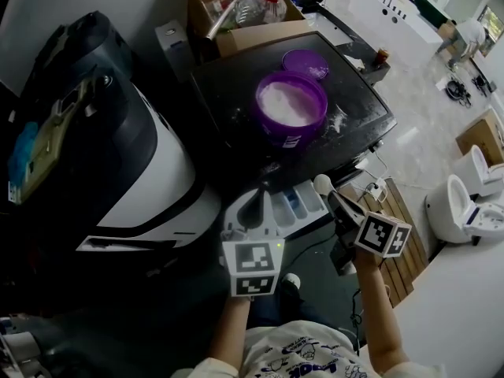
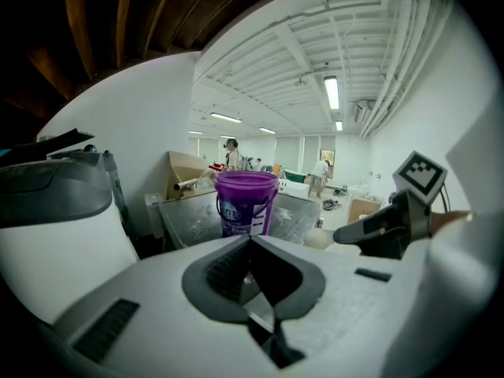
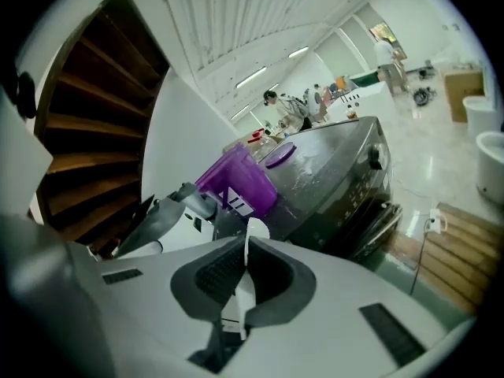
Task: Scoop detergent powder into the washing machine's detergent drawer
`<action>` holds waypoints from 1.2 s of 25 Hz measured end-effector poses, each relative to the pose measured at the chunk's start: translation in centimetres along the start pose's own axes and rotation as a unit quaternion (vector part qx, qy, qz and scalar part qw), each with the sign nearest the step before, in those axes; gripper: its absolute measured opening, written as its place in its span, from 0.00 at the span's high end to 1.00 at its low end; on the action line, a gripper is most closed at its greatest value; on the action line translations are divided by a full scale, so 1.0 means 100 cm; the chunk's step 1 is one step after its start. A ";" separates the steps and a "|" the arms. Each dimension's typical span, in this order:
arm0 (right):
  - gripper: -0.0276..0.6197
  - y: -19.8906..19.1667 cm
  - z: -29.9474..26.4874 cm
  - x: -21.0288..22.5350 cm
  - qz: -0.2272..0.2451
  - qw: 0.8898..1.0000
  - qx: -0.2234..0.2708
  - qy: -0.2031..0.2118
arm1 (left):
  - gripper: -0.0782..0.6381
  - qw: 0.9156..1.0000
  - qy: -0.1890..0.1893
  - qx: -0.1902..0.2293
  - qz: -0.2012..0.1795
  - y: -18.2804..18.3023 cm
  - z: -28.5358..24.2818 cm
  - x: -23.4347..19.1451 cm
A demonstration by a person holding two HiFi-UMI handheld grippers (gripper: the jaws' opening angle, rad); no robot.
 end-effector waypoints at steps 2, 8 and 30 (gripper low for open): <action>0.93 -0.002 -0.003 0.004 0.050 0.999 -0.009 -0.016 | 0.89 1.000 0.000 0.000 0.000 0.000 -0.001 0.000; 0.93 -0.013 -0.011 0.009 0.181 0.981 -0.042 -0.055 | 0.89 1.000 -0.002 -0.002 0.000 -0.002 -0.002 0.001; 0.93 -0.056 -0.045 0.020 0.581 0.793 -0.150 -0.100 | 0.89 1.000 0.003 -0.016 0.006 -0.020 0.003 0.000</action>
Point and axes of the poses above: the fingertips, and each gripper's own axes: z backward along the fingers, x to its right, y out of its top, the point moved 2 cm from there along z, backward along the fingers
